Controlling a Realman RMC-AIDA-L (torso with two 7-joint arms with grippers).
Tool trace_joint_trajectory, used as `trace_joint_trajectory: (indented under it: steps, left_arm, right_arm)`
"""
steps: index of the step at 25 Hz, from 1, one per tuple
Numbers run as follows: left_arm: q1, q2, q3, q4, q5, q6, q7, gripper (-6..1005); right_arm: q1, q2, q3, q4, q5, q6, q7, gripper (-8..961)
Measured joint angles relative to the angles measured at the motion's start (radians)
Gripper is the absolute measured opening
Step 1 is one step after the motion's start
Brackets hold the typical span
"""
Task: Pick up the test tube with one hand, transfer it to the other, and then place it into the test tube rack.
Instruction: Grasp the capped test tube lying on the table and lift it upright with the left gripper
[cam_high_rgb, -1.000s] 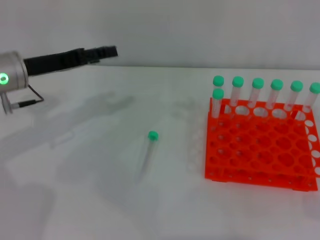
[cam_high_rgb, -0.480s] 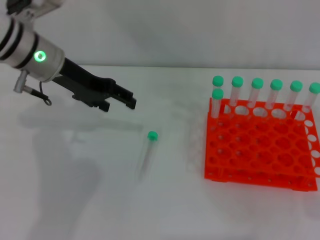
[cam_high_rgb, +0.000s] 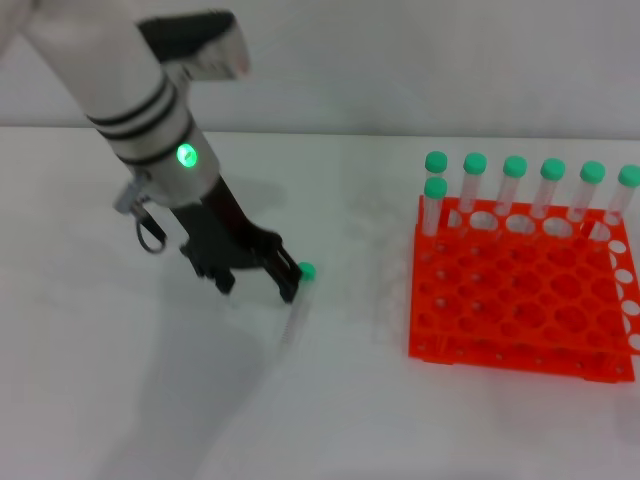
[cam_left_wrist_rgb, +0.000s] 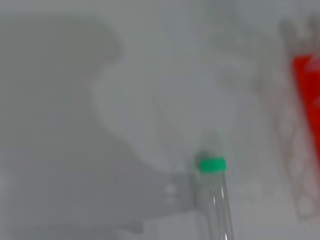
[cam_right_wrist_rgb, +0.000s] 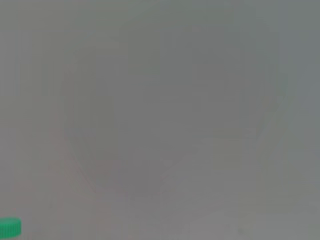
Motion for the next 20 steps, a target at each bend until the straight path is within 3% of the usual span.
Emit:
trace_joint_trajectory:
  steps: [6,20]
  left_arm:
    - [0.021,-0.004,0.000,0.140,0.044,-0.098,-0.098,849]
    - [0.080,-0.006,-0.001,0.200,0.043,-0.185,-0.146,842]
  right_arm:
    - [-0.004,-0.006,-0.009,0.000,-0.001,-0.003,0.000,868]
    - [-0.018,-0.016,-0.042,-0.006,-0.002,-0.005,0.000,868]
